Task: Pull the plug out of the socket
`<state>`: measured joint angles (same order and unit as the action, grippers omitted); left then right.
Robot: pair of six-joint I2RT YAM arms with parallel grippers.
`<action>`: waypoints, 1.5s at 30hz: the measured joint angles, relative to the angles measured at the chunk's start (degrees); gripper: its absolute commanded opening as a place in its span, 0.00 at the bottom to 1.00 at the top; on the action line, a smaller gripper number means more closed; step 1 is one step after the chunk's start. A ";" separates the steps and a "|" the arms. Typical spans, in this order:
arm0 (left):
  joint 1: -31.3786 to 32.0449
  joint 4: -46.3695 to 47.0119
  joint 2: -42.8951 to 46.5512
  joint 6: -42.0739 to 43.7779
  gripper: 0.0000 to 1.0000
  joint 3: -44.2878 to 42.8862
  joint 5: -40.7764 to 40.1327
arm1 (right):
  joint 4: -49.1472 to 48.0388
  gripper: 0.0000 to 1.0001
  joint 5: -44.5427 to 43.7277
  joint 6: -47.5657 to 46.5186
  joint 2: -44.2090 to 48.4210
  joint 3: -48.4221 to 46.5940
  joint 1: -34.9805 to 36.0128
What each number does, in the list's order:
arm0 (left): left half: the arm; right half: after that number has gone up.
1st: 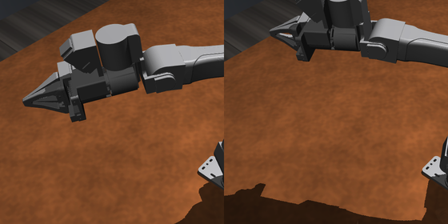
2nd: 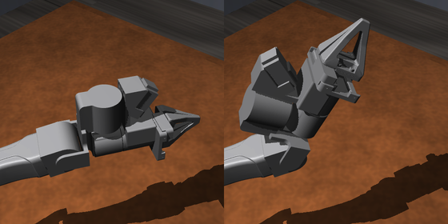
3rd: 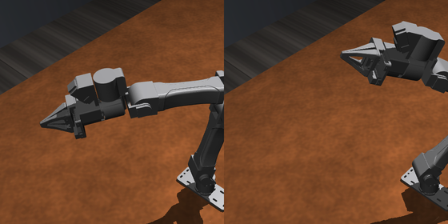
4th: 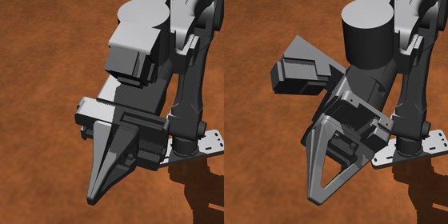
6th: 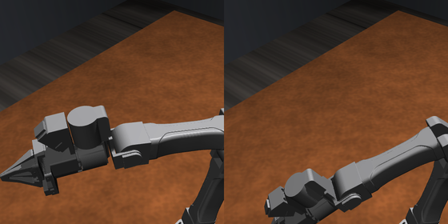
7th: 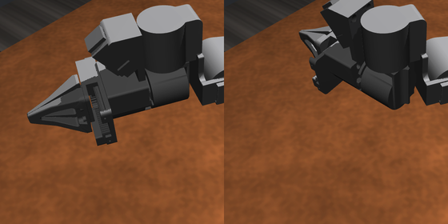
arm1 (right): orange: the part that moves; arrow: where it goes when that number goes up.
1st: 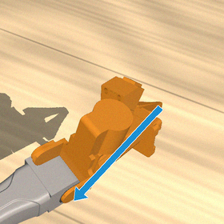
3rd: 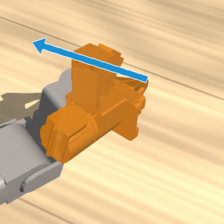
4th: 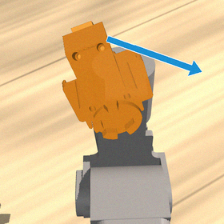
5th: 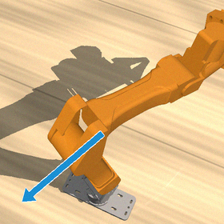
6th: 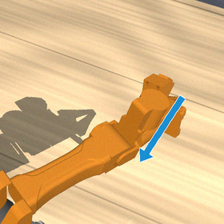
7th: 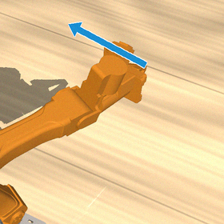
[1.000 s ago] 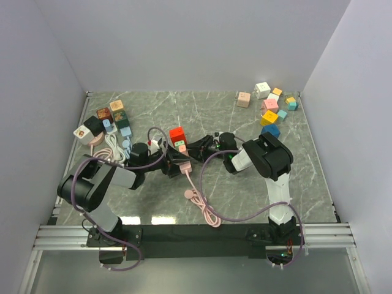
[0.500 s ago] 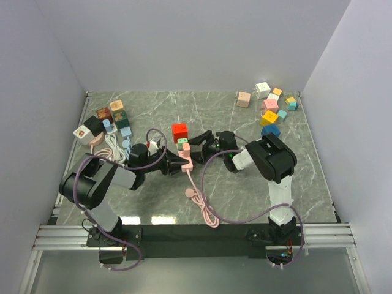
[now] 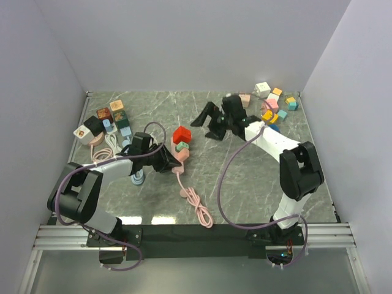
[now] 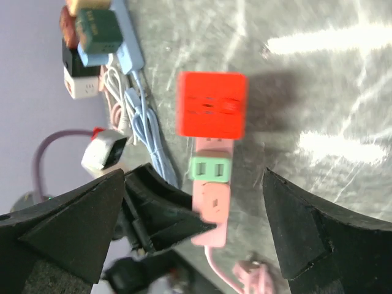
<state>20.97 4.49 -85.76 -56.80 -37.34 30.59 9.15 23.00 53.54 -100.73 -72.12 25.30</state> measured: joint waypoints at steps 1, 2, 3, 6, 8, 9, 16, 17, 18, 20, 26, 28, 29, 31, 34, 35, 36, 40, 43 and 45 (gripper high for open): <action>-0.02 -1.62 0.00 1.25 0.01 -0.52 -0.81 | 2.95 1.00 -1.27 -3.06 -0.07 -3.39 0.46; -0.09 -3.28 0.00 2.49 0.01 -0.85 -1.55 | 5.62 1.00 -2.16 -5.75 -0.07 -6.14 0.92; -0.11 -4.24 0.00 3.67 0.01 -0.94 -2.05 | 8.04 1.00 -2.80 -8.04 -0.37 -8.55 1.38; -0.02 -5.84 -0.04 5.99 0.01 -1.42 -2.91 | 13.73 1.00 -4.42 -12.83 -2.99 -14.45 2.51; 0.11 -6.32 -0.15 6.84 0.00 -1.66 -3.32 | 16.33 1.00 -5.42 -15.08 -6.05 -16.92 3.34; 0.13 -6.38 -0.26 7.19 0.01 -1.75 -3.41 | 17.51 1.00 -5.64 -15.98 -8.00 -17.73 3.69; 0.63 -7.34 -0.35 8.26 0.01 -2.16 -4.22 | 21.59 1.00 -4.50 -17.51 -18.80 -18.86 5.88; 0.74 -7.67 -0.35 8.46 0.01 -2.16 -4.59 | 21.44 1.00 -4.13 -17.35 -19.32 -18.91 6.01; 0.76 -7.85 -0.42 8.50 0.01 -2.19 -4.79 | 21.24 1.00 -3.80 -17.20 -19.43 -19.06 6.03; 0.85 -7.74 -0.57 8.50 0.01 -2.16 -4.94 | 20.22 1.00 -2.69 -16.92 -19.34 -19.08 6.05; 0.94 -6.49 -1.03 8.44 0.01 -1.79 -4.96 | 17.99 1.00 -0.79 -16.09 -18.45 -18.47 6.19; 0.94 -5.92 -1.09 8.24 0.01 -1.44 -4.94 | 17.16 1.00 -0.07 -15.72 -17.31 -17.49 6.23; 0.94 -5.70 -1.16 8.17 0.01 -1.36 -4.90 | 16.85 1.00 0.72 -15.50 -17.05 -17.42 6.23; 1.03 -5.38 -1.53 8.09 0.01 -1.31 -4.68 | 14.53 1.00 2.38 -14.78 -16.96 -17.42 6.23; 1.09 -4.83 -2.29 8.04 0.01 -1.29 -4.11 | 12.31 1.00 4.13 -13.84 -16.98 -17.53 6.23; 1.11 -4.68 -2.38 8.04 0.01 -1.25 -4.04 | 11.72 1.00 4.61 -13.51 -17.16 -17.77 6.23; 1.14 -4.63 -2.38 8.04 0.01 -1.25 -4.02 | 11.41 1.00 4.90 -13.29 -17.53 -18.36 6.23; 1.11 -4.13 -2.38 7.76 0.01 -1.01 -3.93 | 12.37 0.99 4.74 -13.14 -20.96 -23.47 6.23; 1.11 -3.82 -2.38 7.61 0.01 -0.87 -3.91 | 13.05 0.92 4.20 -13.66 -24.30 -27.23 6.23; 1.11 -3.76 -2.38 7.61 0.01 -0.87 -3.89 | 13.14 0.87 4.09 -14.10 -25.73 -28.37 6.23</action>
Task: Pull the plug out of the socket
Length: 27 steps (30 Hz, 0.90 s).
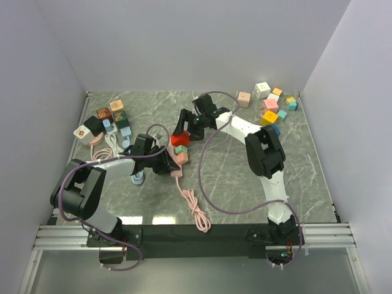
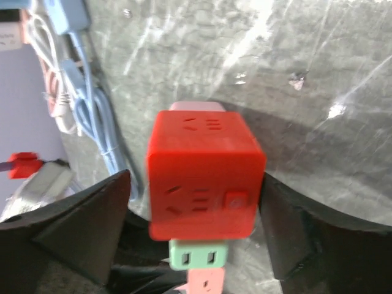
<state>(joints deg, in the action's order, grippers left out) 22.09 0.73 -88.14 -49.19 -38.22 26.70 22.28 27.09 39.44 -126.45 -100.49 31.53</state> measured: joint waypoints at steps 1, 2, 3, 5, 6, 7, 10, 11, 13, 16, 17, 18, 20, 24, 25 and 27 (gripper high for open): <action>0.00 0.00 0.00 0.00 0.01 0.00 0.00 | 0.04 0.81 -0.02 -0.17 -0.52 -0.24 0.00; 0.00 0.00 0.00 0.00 0.01 0.00 0.00 | 0.17 0.79 -0.04 -0.44 -0.81 -0.26 0.00; 0.00 0.00 0.00 0.00 0.01 0.00 0.00 | 0.52 0.76 -0.04 -0.57 -0.92 -0.26 0.00; 0.00 0.00 0.00 0.00 0.01 0.00 0.00 | 0.63 0.66 -0.07 -1.25 -0.85 0.02 0.09; 0.00 0.00 0.00 -0.02 0.01 0.00 -0.02 | 0.48 0.59 -0.11 -1.44 -0.74 0.26 0.13; 0.00 -0.02 0.00 -0.04 0.01 0.02 -0.02 | -0.07 0.43 0.00 -1.46 -0.52 0.87 0.13; 0.13 -0.07 -0.48 -0.04 0.01 0.15 0.35 | -2.19 0.15 0.24 -1.49 0.68 3.52 0.15; 0.13 -0.07 -0.83 -0.02 0.01 0.17 0.61 | -2.86 0.10 0.33 -1.53 1.14 4.48 0.15; 0.26 0.15 -1.53 0.00 0.01 0.17 1.14 | -3.28 0.00 0.52 -1.95 1.75 5.51 0.13; 0.50 0.85 -1.90 -0.04 0.01 0.66 1.75 | -2.08 0.00 2.40 -3.56 1.84 5.40 -0.87; 0.59 1.20 -1.88 -0.02 0.01 1.01 2.08 | -0.31 0.00 3.85 -4.31 1.62 4.70 -1.55; 0.79 1.97 -1.84 0.00 0.01 1.38 2.25 | 2.56 0.00 5.84 -5.16 1.14 3.19 -2.54; 1.29 4.24 -1.60 0.24 0.01 1.62 2.49 | 10.73 0.00 10.49 -7.28 -1.36 -2.91 -5.01; 1.38 10.73 -0.74 0.44 0.01 1.53 1.62 | 22.56 0.00 17.18 -11.08 -4.70 -13.03 -9.70; 1.40 11.89 -0.57 0.46 0.01 1.44 1.55 | 24.39 0.00 18.56 -11.50 -4.70 -13.81 -10.82; 1.55 13.77 -0.48 0.48 0.01 1.33 1.62 | 26.67 0.00 20.70 -12.02 -4.66 -14.25 -12.66</action>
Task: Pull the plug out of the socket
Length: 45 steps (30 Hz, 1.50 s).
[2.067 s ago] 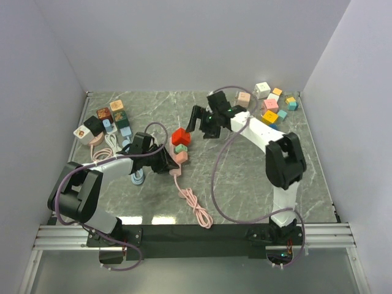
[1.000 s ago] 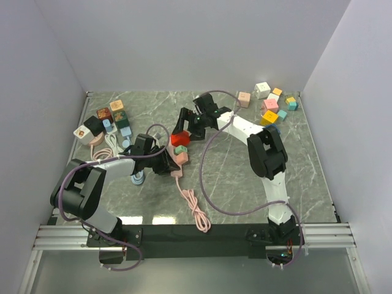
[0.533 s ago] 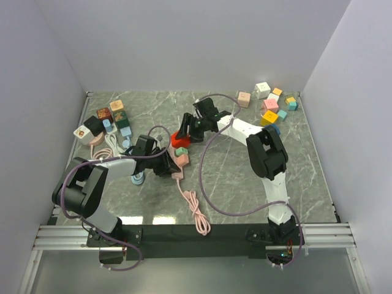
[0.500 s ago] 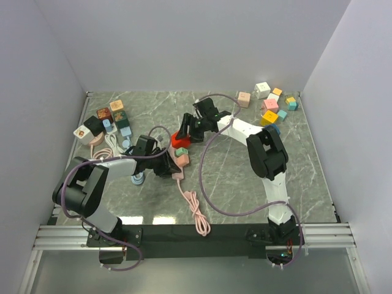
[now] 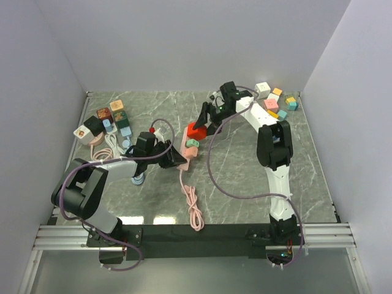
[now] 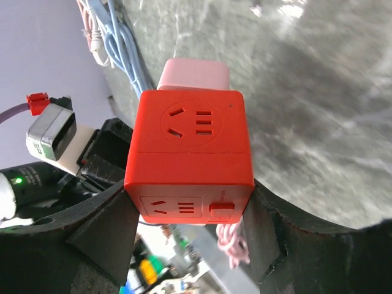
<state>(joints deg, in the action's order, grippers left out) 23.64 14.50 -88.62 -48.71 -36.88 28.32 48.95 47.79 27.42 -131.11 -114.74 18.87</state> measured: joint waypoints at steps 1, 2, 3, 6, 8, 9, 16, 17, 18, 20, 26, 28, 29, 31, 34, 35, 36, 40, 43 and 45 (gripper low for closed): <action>0.09 0.42 -0.02 -0.02 0.01 -0.11 0.00 | 0.68 0.00 0.66 0.02 0.00 0.17 -0.66; 0.22 0.52 -0.09 -0.02 0.01 -0.22 0.00 | 0.24 0.00 0.96 0.26 0.13 1.16 -0.96; 0.24 0.24 -0.11 0.04 0.01 -0.22 0.02 | -0.98 0.00 1.18 0.94 0.92 3.32 -1.16; 0.46 -2.27 -0.85 0.46 0.01 -0.26 1.18 | -10.01 0.00 -1.97 6.51 6.84 16.20 -0.70; 0.70 -4.22 -1.66 0.83 0.00 -0.28 2.91 | -16.20 0.00 -6.36 11.13 12.26 25.35 0.61; 0.79 -4.98 -1.88 0.96 0.01 -0.35 3.65 | -19.02 0.00 -8.55 12.83 14.58 28.76 1.62; 0.31 -10.08 -2.58 0.83 0.01 -2.47 4.37 | -23.17 0.00 -18.56 15.54 17.18 29.51 6.64; 0.31 -10.56 -2.82 0.83 0.00 -2.89 4.37 | -21.57 0.00 -19.19 14.95 16.68 28.04 6.86; 0.31 -10.91 -3.06 0.85 0.01 -3.28 4.42 | -19.45 0.00 -19.47 14.08 16.17 26.21 6.91; 0.33 -10.67 -3.15 0.98 0.01 -3.78 4.46 | -15.89 0.00 -18.78 11.76 15.26 22.77 6.12; 0.35 -5.44 -3.28 0.85 0.01 -4.74 4.35 | 0.70 0.00 -9.70 1.36 7.39 5.01 0.98; 0.46 -3.85 -3.67 0.87 0.01 -4.94 4.46 | 2.29 0.00 -6.99 0.79 7.37 4.92 -0.98; 0.61 -3.08 -3.87 0.87 0.01 -4.94 4.63 | 3.34 0.00 -5.70 0.57 7.37 4.92 -1.97; 1.05 -2.47 -4.02 0.87 0.01 -5.35 4.83 | 4.63 0.00 -4.35 0.39 7.37 4.96 -3.02; 1.07 -3.48 -4.13 0.81 0.01 -5.68 4.59 | 0.20 0.00 -5.75 2.49 9.20 9.60 -2.45; 1.05 -4.24 -4.37 0.79 0.01 -5.68 4.50 | -3.48 0.00 -7.26 4.61 10.75 13.25 -1.33; 1.05 -5.09 -4.81 0.72 0.01 -5.75 4.44 | -7.91 0.00 -9.66 6.78 13.38 18.27 -0.39; 0.76 -10.56 -5.99 -0.28 0.01 -5.79 3.74 | -16.04 0.00 -18.12 13.40 21.57 30.64 4.13; -0.11 -11.85 -6.03 -0.68 0.00 -6.21 2.58 | -17.42 0.00 -19.69 14.71 25.35 31.34 5.44; -0.39 -11.87 -6.03 -1.14 0.01 -6.91 0.92 | -15.76 0.00 -19.63 14.16 26.62 29.57 5.25</action>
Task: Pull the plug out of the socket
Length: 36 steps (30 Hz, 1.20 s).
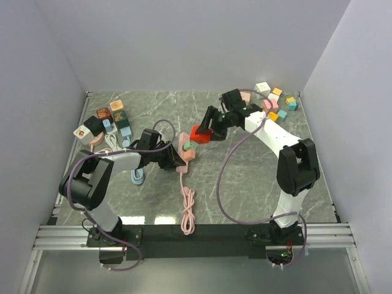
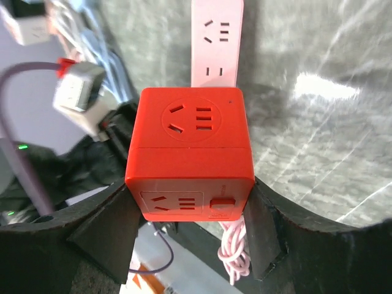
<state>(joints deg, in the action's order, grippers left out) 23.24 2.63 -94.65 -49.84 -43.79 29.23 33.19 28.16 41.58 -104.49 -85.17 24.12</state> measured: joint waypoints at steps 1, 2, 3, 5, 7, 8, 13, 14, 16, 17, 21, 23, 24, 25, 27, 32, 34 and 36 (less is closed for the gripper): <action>-0.13 -0.04 0.00 -0.39 0.00 -0.28 -0.66 | 0.55 0.00 -0.02 -0.37 0.28 -1.03 -0.48; -0.22 0.00 0.00 -0.57 0.01 -0.35 -1.11 | 0.90 0.00 -0.07 -0.59 0.46 -1.81 -1.09; -0.33 -0.04 0.00 -0.68 0.01 -0.35 -1.55 | 1.18 0.00 -0.11 -0.74 0.55 -2.69 -2.29; -0.42 -0.11 0.00 -0.87 0.01 -0.35 -1.86 | 2.08 0.00 -0.92 -1.25 0.48 -4.22 -5.64; -0.42 -0.07 0.00 -0.94 0.01 -0.35 -1.97 | 4.31 0.00 -3.89 -2.19 -0.57 -7.08 -9.99; -0.42 -0.04 0.00 -1.01 0.01 -0.33 -1.97 | 5.38 0.00 -6.12 -2.67 -1.68 -9.20 -12.24; -0.42 -0.07 0.02 -1.05 0.01 -0.33 -1.97 | 6.38 0.00 -15.21 -3.98 -8.92 -19.45 -21.07; -0.42 -0.07 0.02 -1.03 0.01 -0.33 -1.97 | 6.78 0.00 -16.57 -3.98 -10.91 -21.57 -22.21; -0.39 -0.09 0.07 -1.01 0.01 -0.33 -1.97 | 6.97 0.00 -19.45 -4.04 -15.23 -25.79 -23.98; -0.42 -0.09 0.07 -1.01 0.01 -0.35 -1.97 | 7.26 0.00 -20.61 -4.00 -17.42 -27.74 -24.50; -0.42 -0.31 0.07 -0.96 0.01 -0.42 -1.97 | 7.06 0.00 -24.20 -3.48 -24.09 -32.61 -25.94; -0.42 -0.57 0.07 -0.92 0.01 -0.63 -1.97 | 7.67 0.00 -25.09 -2.67 -26.38 -34.36 -26.43; -0.42 -0.81 0.07 -0.92 0.01 -0.79 -1.97 | 7.96 0.00 -25.57 -2.27 -27.69 -35.85 -26.64; -0.42 -1.16 0.07 -0.90 0.01 -1.01 -1.92 | 8.07 0.00 -25.97 -1.95 -29.14 -37.55 -26.88; -0.39 -1.68 0.07 -0.90 0.01 -1.42 -1.92 | 8.35 0.06 -26.05 -1.36 -32.00 -41.57 -27.39; -0.44 -2.97 -0.07 -0.87 0.01 -2.43 -2.01 | 6.95 0.44 -24.70 -0.39 -35.95 -46.53 -28.61; -0.44 -3.48 -0.57 -0.85 0.01 -3.04 -1.90 | 6.45 0.60 -23.17 -0.09 -36.28 -46.53 -29.07; -0.44 -3.61 -1.33 -0.81 0.01 -3.72 -1.84 | 6.05 0.73 -22.23 -0.04 -36.35 -46.56 -29.27</action>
<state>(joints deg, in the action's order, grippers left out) 22.81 -0.97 -95.98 -50.65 -47.51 27.40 39.24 5.93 41.54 -140.84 -131.72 -5.15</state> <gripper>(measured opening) 0.369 0.679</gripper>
